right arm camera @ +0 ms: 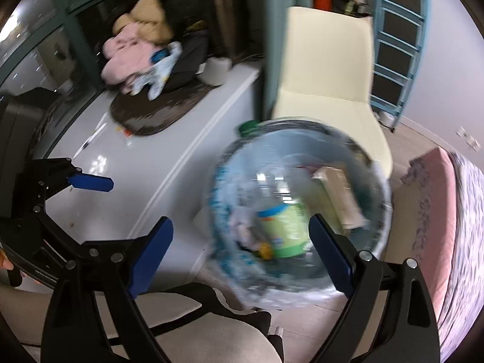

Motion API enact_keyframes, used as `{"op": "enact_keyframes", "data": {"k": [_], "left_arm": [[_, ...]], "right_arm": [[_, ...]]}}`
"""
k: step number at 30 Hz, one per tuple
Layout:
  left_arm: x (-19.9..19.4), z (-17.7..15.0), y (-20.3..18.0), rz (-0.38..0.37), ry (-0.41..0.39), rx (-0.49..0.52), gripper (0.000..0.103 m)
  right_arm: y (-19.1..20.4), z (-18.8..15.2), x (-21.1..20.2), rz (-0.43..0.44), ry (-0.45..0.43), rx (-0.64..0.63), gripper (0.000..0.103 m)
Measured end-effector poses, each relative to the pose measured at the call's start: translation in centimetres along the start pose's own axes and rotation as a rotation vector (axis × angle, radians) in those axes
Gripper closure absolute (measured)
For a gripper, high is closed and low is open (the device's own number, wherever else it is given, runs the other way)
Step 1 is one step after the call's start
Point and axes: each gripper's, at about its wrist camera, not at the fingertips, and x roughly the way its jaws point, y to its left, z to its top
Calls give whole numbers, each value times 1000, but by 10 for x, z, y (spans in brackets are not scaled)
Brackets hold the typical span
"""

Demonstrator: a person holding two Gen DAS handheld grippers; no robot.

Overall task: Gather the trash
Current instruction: 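Withdraw the left gripper from the bin back toward the table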

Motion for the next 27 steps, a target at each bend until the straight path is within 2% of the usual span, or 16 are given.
{"op": "enact_keyframes", "data": {"k": [16, 27], "left_arm": [[-23, -112, 103, 73, 22, -268, 6], [-38, -164, 147, 118, 14, -480, 6]], "right_arm": [[141, 0, 44, 139, 115, -261, 15], [221, 16, 70, 258, 168, -479, 15]]}}
